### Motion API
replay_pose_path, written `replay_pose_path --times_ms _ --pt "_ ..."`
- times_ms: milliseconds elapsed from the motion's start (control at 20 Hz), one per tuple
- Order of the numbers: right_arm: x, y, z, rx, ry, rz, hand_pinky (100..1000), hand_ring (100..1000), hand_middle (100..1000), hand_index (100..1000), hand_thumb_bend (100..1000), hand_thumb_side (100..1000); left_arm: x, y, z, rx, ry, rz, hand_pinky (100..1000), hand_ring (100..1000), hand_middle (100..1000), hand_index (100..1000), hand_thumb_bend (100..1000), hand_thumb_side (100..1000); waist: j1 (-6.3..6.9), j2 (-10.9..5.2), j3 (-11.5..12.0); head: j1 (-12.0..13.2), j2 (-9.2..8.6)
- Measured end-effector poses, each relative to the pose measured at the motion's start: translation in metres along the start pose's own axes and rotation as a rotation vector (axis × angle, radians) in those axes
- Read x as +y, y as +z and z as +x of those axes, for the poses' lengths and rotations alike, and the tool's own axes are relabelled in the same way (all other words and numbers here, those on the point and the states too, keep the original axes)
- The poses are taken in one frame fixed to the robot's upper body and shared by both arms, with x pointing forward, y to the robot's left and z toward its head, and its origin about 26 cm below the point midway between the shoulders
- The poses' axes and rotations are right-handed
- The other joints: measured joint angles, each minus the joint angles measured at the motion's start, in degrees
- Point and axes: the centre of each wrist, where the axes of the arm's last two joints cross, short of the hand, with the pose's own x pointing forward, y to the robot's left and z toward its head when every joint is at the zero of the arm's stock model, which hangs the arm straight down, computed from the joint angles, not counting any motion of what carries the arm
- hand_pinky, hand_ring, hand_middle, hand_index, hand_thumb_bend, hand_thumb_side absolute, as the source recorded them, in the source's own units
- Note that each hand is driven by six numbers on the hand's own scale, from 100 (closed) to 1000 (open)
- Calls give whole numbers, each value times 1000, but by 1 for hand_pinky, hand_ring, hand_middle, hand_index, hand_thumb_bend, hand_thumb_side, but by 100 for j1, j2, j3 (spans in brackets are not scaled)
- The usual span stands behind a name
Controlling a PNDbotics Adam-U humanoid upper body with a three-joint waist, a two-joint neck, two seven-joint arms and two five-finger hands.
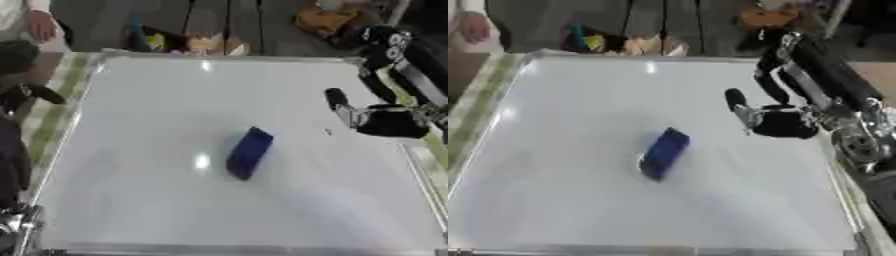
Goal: Wipe the whiteboard clean with a brush.
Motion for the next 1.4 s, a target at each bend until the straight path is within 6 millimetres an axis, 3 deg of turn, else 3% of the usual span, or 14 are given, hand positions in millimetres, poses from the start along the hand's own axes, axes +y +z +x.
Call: replay_pose_path --times_ms 250,800,900,1000,1200,1400 --pt "-7 -2 0 -51 20 132 807 883 842 100 100 100 0 0 0 0 0 0 439 787 709 668 100 936 -6 0 6 5 0" --pt "-13 -3 2 -122 91 340 846 939 901 100 109 236 0 0 0 1 1 -6 438 787 704 660 100 927 -12 0 60 48 0" --pt "-13 -4 4 -140 104 380 855 946 901 106 288 356 -1 0 0 1 3 -12 438 787 704 659 100 926 -13 0 86 48 1" --pt "-13 -5 7 -163 119 422 860 947 901 119 385 420 -1 1 0 3 4 -13 438 787 704 659 100 925 -16 0 93 47 2" --pt "-18 -11 13 -209 152 473 873 960 917 136 461 466 -2 2 0 8 5 -15 438 787 702 659 100 921 -15 -21 104 42 7" --pt "-23 -17 19 -250 190 510 880 969 932 150 471 466 -4 3 0 12 15 -16 438 787 702 659 100 922 -14 -39 132 12 19"
